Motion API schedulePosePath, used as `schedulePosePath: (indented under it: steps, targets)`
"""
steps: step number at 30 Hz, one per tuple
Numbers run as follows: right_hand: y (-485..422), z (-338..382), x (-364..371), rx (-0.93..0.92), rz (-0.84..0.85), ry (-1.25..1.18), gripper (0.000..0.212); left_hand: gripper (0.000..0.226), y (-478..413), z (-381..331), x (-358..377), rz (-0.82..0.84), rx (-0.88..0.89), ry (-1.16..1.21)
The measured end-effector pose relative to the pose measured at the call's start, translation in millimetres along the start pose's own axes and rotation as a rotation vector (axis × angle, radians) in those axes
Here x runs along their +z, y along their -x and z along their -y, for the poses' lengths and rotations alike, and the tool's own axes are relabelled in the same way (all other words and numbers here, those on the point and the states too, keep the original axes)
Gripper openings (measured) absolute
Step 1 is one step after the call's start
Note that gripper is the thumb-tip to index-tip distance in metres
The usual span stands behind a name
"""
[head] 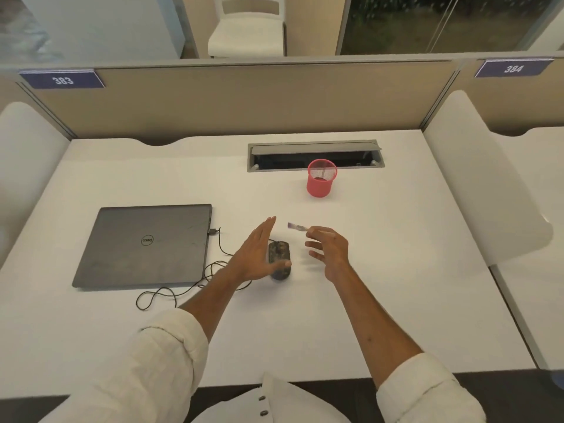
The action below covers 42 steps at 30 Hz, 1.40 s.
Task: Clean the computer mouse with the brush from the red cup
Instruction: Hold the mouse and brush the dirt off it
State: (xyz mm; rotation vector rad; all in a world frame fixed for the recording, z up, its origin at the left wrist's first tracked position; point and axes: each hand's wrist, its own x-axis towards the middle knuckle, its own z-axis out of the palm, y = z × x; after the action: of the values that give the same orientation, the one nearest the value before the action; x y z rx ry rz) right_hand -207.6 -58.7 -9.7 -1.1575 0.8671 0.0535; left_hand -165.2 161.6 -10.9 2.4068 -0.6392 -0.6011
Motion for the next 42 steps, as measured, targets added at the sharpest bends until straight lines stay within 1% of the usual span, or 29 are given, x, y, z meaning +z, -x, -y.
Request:
schedulePosePath:
  steps: [4, 9, 12, 14, 18, 20, 23, 27, 36, 42]
  targets:
    - [6, -6, -3, 0.029, 0.019, -0.029, 0.018, 0.128, 13, 11, 7, 0.014, -0.043, -0.007]
    - [9, -10, -3, 0.012, -0.028, 0.001, 0.028, 0.137, 24, 19, 12, 0.045, -0.065, -0.043]
    - [6, -9, 0, 0.059, -0.054, 0.053, 0.026, 0.140, 26, 21, 15, 0.054, -0.068, -0.072]
    - [7, -9, 3, 0.096, -0.044, 0.066, 0.024, 0.142, 27, 22, 16, 0.058, -0.067, -0.083]
    - [11, -13, 9, 0.117, -0.003, 0.137, 0.034, 0.152, 25, 23, 17, 0.070, -0.067, -0.094]
    - [13, -15, 14, 0.131, -0.004, 0.161, 0.033, 0.155, 24, 24, 17, 0.064, -0.072, -0.078]
    - [14, -18, 19, 0.139, -0.010, 0.178, 0.028, 0.153, 21, 27, 16, 0.053, -0.073, -0.058]
    - [12, -23, 23, 0.120, -0.012, 0.200, 0.030, 0.149, 11, 26, 17, 0.058, -0.063, -0.072]
    - [8, -24, 34, 0.153, -0.052, 0.237, 0.029, 0.147, 1, 27, 16, 0.095, -0.065, -0.062]
    - [6, -28, 37, 0.141, -0.038, 0.230, 0.031, 0.142, 5, 26, 19, 0.059, -0.052, -0.030]
